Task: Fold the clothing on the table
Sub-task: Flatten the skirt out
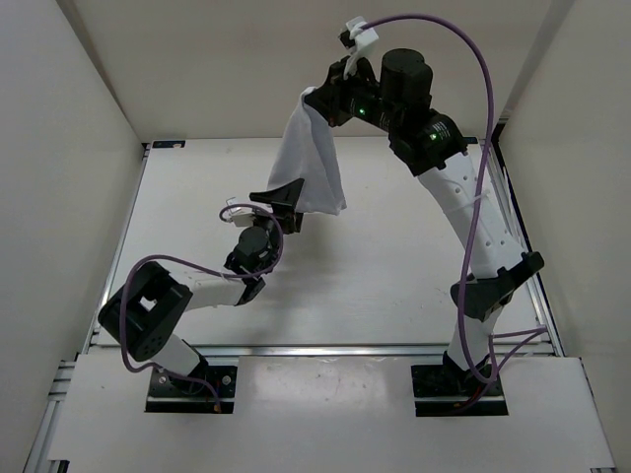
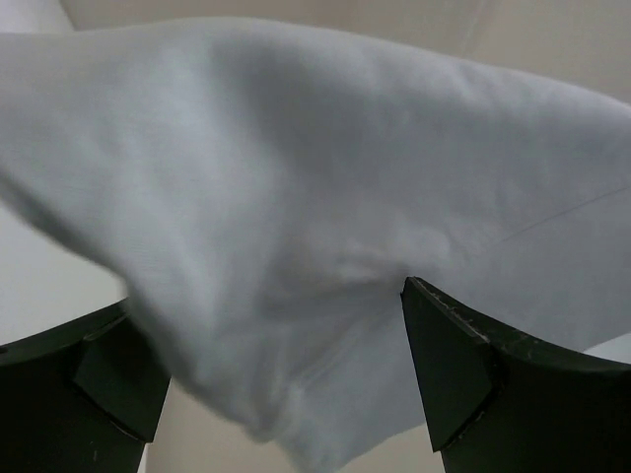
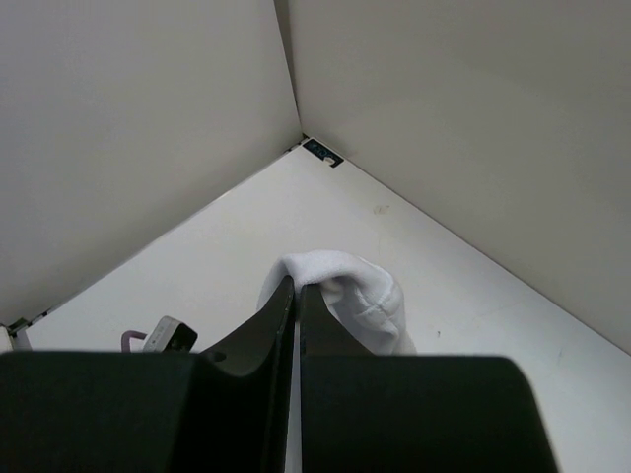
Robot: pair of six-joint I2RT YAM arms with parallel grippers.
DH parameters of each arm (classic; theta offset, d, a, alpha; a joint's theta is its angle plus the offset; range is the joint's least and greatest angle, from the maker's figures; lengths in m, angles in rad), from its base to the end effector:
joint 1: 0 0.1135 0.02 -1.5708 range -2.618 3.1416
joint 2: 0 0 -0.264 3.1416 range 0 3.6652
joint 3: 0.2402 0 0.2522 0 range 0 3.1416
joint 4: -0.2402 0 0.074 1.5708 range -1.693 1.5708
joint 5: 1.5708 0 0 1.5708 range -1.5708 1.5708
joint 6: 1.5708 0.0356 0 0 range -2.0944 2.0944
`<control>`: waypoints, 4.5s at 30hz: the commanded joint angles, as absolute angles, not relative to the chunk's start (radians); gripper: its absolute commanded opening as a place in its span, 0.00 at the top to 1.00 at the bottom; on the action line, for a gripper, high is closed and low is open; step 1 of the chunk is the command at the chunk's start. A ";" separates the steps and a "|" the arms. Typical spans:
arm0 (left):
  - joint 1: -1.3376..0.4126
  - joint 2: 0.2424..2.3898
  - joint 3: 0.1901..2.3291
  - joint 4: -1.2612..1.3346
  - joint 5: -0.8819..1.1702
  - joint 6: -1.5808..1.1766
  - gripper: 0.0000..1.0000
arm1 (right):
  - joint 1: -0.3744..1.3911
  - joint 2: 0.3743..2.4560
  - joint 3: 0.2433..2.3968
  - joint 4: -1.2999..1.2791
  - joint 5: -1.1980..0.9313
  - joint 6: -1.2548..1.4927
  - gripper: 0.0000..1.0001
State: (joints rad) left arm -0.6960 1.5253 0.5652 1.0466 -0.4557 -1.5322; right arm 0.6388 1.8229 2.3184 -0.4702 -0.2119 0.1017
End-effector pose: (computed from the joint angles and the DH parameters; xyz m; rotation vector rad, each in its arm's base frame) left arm 0.2427 -0.1824 0.2201 -1.0355 1.3184 -1.4245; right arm 0.3019 0.2335 0.5412 -0.5873 1.4826 0.7455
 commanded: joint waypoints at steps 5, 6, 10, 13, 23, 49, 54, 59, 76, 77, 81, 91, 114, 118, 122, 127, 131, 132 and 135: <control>-0.710 1.562 0.646 1.140 -0.462 -1.548 0.50 | 0.609 1.743 2.289 -0.393 -0.250 0.141 1.00; -0.709 1.575 0.650 1.163 -0.447 -1.563 0.79 | 0.604 1.741 2.290 -0.400 -0.247 0.144 1.00; -0.687 1.528 0.608 1.138 -0.402 -1.571 1.00 | 0.588 1.732 2.283 -0.405 -0.236 0.143 1.00; -0.637 1.406 0.577 0.992 -0.348 -1.530 1.00 | 0.559 1.724 2.270 -0.452 -0.229 0.137 0.99; -0.261 1.109 0.591 0.557 0.129 -1.467 1.00 | 0.399 1.390 1.640 -0.448 -0.307 0.077 1.00; -0.189 2.100 1.651 0.686 0.701 -1.618 1.00 | 0.163 1.744 1.793 -0.216 -0.626 0.094 1.00; -0.192 2.063 1.631 0.670 0.664 -1.595 1.00 | 0.167 1.717 1.754 -0.216 -0.627 0.087 1.00; -0.199 1.904 1.182 0.773 0.701 -1.594 0.76 | 0.172 1.611 1.508 -0.282 -0.627 0.060 1.00; -0.092 1.437 0.466 0.468 0.776 -1.385 0.02 | 0.075 1.333 0.960 -0.429 -0.528 -0.083 0.12; -0.104 1.434 0.472 0.441 0.793 -1.375 0.01 | 0.090 1.341 0.974 -0.434 -0.534 -0.098 0.11; -0.179 1.318 0.520 0.131 0.706 -1.237 0.01 | 0.091 1.383 0.967 -0.434 -0.528 -0.106 0.15; -0.323 0.993 0.439 -0.101 0.414 -1.112 0.01 | 0.069 1.482 0.957 -0.506 -0.485 -0.185 0.19; -0.491 1.371 0.604 -0.269 0.228 -1.123 0.27 | 0.023 1.684 1.137 -0.545 -0.566 -0.167 0.25; -0.471 1.474 0.673 -0.244 0.264 -1.085 0.46 | 0.011 1.674 1.141 -0.526 -0.583 -0.135 0.25; -0.428 1.545 0.758 -0.285 0.264 -1.011 0.65 | 0.005 1.666 1.146 -0.532 -0.594 -0.146 0.25; -0.304 1.552 0.768 -0.301 0.284 -0.951 1.00 | -0.031 1.649 1.126 -0.534 -0.598 -0.152 0.25; -0.216 1.610 0.866 -0.382 0.302 -0.855 1.00 | -0.038 1.637 1.117 -0.557 -0.623 -0.172 0.25; -0.201 1.627 0.906 -0.400 0.304 -0.827 1.00 | -0.037 1.631 1.114 -0.560 -0.629 -0.178 0.26; -0.177 1.657 0.948 -0.358 0.363 -0.819 0.90 | -0.040 1.618 1.100 -0.560 -0.629 -0.186 0.25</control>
